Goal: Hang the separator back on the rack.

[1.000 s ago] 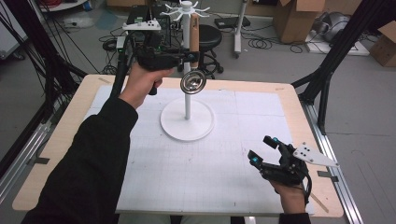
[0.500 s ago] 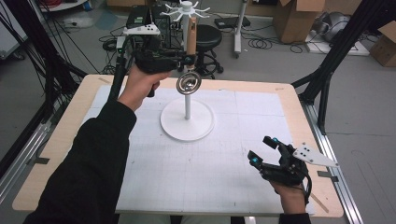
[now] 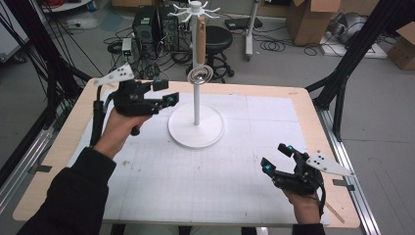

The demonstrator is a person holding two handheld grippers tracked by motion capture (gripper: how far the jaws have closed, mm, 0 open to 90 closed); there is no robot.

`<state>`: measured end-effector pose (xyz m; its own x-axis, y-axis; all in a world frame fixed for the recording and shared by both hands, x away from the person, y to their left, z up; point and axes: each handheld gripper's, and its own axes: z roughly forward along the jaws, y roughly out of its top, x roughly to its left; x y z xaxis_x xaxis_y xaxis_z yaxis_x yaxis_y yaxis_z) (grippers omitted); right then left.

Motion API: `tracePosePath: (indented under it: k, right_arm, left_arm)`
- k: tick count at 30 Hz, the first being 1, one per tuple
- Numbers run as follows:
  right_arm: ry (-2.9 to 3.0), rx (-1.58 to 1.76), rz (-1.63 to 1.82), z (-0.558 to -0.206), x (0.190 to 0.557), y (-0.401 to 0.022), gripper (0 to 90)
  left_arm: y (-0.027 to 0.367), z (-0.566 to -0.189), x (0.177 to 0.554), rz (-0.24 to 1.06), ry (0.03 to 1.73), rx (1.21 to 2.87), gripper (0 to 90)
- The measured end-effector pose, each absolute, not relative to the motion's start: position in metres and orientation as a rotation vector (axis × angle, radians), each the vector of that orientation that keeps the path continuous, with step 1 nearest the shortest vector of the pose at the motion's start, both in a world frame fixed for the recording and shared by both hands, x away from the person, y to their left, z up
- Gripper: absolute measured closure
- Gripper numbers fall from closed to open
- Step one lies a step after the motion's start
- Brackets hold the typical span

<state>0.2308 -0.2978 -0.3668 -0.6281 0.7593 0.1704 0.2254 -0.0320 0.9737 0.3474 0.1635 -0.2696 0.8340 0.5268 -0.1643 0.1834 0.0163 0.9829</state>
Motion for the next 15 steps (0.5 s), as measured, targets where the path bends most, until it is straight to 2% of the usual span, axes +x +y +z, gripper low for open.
tracePosePath:
  k: [4,15]
  right_arm:
    - [1.852,1.033,1.662,-0.371,0.232,-0.296,16.3]
    - [1.871,1.031,1.599,-0.376,0.231,-0.296,16.3]
  left_arm:
    - [0.184,-0.293,0.326,0.344,0.608,1.546,17.2]
    - [0.215,-0.345,0.276,0.366,0.588,1.556,17.4]
